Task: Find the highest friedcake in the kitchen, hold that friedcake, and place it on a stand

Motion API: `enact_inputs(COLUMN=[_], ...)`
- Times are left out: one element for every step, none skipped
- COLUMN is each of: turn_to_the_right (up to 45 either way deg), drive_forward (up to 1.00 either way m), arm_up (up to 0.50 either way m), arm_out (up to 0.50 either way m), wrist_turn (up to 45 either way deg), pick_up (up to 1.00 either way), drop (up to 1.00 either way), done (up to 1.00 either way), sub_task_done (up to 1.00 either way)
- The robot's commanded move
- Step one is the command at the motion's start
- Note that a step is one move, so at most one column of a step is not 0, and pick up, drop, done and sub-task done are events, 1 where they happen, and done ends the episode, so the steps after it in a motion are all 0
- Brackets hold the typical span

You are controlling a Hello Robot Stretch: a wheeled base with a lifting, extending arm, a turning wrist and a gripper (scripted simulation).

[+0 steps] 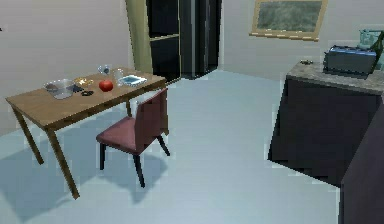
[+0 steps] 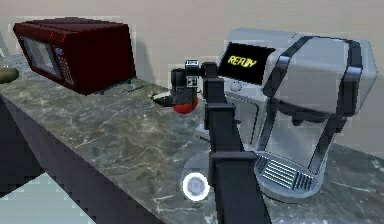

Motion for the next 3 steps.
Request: enact_inputs(turn_to_the_right=[0.0, 0.0, 0.0], drive_forward=[0.0, 0.0, 0.0], arm_up=[0.04, 0.0, 0.0], arm_out=[0.0, 0.0, 0.0], wrist_turn=[0.0, -45.0, -45.0], pick_up=[0.0, 0.0, 0.0], drop=[0.0, 0.0, 0.0], done=[0.0, 0.0, 0.0], sub_task_done=[0.0, 0.0, 0.0])
